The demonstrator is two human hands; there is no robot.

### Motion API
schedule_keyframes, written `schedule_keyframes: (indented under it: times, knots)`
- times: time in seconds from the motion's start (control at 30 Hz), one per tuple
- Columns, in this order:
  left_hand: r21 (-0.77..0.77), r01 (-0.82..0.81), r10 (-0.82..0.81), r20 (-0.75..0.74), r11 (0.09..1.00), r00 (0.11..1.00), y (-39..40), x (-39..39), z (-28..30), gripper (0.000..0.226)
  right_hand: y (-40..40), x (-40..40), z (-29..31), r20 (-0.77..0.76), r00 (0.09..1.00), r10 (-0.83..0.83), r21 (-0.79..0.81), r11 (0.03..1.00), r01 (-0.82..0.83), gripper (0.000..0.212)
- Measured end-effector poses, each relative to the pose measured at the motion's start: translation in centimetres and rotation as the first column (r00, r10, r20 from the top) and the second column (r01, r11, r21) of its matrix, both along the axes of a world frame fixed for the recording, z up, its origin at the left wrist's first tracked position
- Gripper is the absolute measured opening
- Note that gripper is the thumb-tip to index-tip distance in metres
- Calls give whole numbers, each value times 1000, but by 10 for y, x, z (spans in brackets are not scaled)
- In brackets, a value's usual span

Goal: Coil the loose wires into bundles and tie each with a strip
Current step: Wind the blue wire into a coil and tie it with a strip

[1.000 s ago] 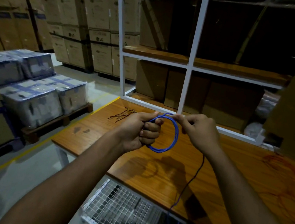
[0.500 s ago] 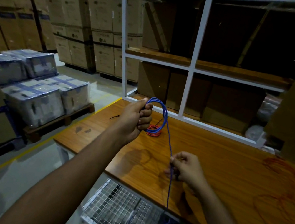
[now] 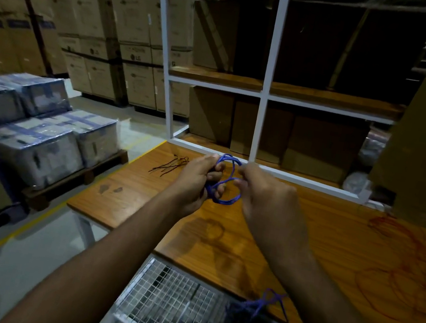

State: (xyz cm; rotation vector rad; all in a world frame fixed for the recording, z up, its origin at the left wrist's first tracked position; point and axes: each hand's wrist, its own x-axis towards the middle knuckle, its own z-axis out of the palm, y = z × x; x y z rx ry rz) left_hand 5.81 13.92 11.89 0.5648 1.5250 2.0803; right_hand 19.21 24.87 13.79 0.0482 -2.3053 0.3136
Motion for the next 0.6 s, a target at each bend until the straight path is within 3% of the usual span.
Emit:
schedule_keyframes:
  times: [0.13,0.33,0.53,0.6]
  knots:
    - [-47,70,-73,-53,996,996,5,12,-1,31,11,-13,3,54,998,-44,-38,998,46,12]
    - [54,169,-175,124,984,977,2,12,-2,27,34,-26,14,228,949,-218,-149,955,255,45]
    - [102,316,-331,209,943,920,-4,14,-2,26,51,-44,16,409,907,102,-133,990,-51,42]
    - [73,312,-320,184,947,930,-6,13,-2,25,55,-48,8,366,921,132,-159,984,-78,58]
